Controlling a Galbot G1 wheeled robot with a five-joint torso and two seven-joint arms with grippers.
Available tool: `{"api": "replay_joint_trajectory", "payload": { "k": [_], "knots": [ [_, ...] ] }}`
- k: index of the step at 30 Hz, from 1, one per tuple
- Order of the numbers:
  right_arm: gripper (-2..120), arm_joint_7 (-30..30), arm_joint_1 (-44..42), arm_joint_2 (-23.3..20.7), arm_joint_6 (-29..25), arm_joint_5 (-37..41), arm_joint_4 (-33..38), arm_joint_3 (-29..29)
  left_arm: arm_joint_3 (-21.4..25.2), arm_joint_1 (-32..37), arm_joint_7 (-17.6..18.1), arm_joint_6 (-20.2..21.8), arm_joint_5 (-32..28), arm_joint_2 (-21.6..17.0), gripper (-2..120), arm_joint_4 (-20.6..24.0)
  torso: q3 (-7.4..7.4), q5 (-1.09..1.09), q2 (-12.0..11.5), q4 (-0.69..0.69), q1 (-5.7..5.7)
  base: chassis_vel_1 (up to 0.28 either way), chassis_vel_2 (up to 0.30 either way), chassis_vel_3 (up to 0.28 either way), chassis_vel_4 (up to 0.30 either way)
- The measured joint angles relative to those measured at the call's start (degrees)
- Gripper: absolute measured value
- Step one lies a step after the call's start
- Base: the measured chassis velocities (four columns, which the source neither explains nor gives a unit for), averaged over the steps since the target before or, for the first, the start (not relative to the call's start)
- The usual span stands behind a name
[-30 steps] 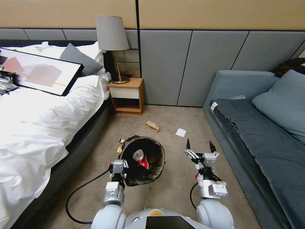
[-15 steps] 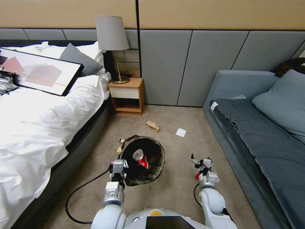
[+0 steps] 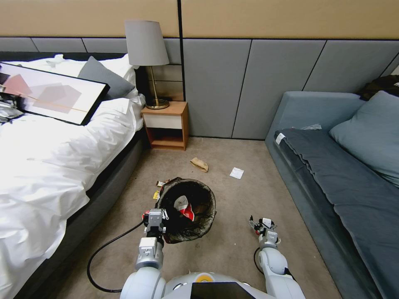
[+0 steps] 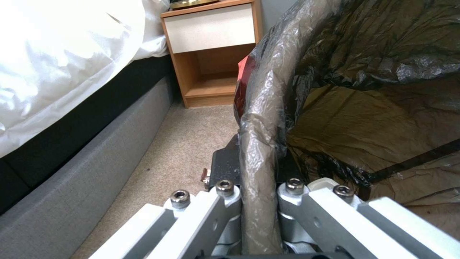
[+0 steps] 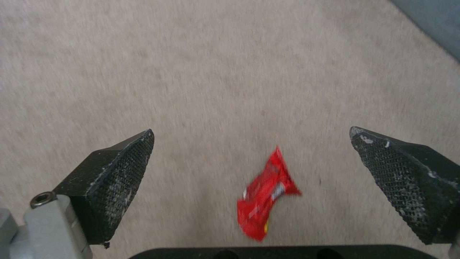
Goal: Pick up the trash bin, then pick up the garbage from the floor and place it into the trash bin.
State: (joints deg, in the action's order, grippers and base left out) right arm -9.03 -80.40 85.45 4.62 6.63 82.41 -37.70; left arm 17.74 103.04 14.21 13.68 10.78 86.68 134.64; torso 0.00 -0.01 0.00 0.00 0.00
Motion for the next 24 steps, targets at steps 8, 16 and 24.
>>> {"api": "replay_joint_trajectory", "payload": {
  "k": [8,16,24],
  "knots": [
    [100,0.4,0.7,0.3,-0.9,0.1,-2.6,-1.4,-0.2,-0.1,0.0,0.0,0.0,0.0,2,-0.1,0.00,0.01,0.0,0.00,0.00,0.000,0.000,0.000,0.000],
    [100,0.5,2.6,-0.2,-1.3,0.6,-5.8,-1.8,-0.3,0.0,0.0,0.0,0.0,0.0,2,0.0,0.00,0.01,0.0,0.00,0.00,0.000,0.000,0.000,0.000],
    [100,0.4,4.1,0.1,-1.6,1.2,-8.9,-1.7,-0.3,0.1,0.0,0.0,0.1,0.0,2,-0.1,0.00,0.01,0.0,0.00,0.00,0.000,0.000,0.000,0.000]
  ]
}}
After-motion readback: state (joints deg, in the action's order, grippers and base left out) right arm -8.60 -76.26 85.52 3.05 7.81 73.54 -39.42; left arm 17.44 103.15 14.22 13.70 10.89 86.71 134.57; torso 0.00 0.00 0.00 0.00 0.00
